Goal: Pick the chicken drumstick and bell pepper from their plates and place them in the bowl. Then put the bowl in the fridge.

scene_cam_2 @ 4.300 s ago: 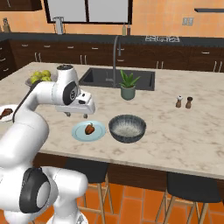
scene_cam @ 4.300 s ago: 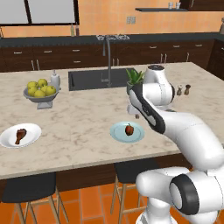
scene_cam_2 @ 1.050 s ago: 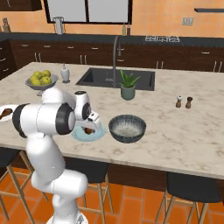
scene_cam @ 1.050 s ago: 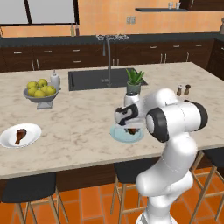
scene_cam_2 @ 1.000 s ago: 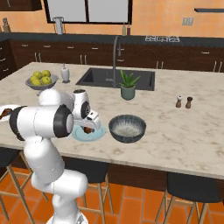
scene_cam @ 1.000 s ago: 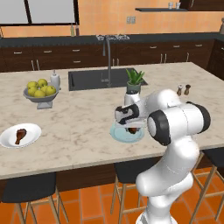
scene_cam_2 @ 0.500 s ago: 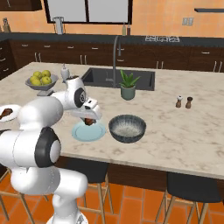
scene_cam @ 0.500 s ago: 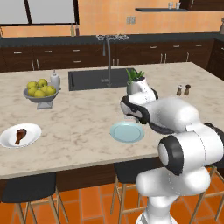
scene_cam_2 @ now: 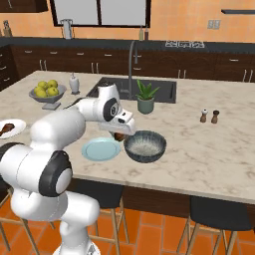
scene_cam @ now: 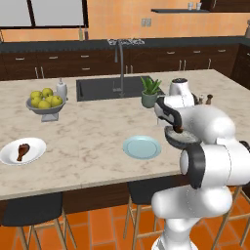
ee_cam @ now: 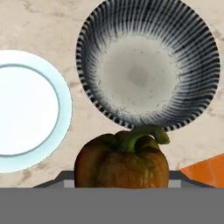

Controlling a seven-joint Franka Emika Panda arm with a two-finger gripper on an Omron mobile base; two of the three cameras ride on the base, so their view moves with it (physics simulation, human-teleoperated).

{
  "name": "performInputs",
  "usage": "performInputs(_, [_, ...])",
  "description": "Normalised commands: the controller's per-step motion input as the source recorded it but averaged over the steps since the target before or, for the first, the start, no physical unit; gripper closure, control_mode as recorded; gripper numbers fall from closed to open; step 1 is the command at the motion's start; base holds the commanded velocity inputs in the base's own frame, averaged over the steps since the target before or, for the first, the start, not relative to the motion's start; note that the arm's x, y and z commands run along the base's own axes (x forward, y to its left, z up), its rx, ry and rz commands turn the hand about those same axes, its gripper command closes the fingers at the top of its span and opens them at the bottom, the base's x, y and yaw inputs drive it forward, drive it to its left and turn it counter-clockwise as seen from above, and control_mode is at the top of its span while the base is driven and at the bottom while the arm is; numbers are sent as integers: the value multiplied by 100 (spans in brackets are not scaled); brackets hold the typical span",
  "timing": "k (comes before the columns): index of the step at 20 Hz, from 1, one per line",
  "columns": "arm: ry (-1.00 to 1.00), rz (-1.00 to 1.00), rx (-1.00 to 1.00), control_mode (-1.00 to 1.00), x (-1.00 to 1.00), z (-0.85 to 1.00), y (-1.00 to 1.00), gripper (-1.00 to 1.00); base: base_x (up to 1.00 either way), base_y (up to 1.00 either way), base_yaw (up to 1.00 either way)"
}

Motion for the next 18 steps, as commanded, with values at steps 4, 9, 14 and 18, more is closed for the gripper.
performInputs(4, [4,0,11,-100,47,-33,-63,100,0,0,0])
performInputs(9, [12,4,9,-100,69,-24,-55,100,0,0,0])
performInputs(14, [4,5,2,-100,66,-41,-26,100,0,0,0])
performInputs(18, [6,1,0,-100,48,-73,0,100,0,0,0])
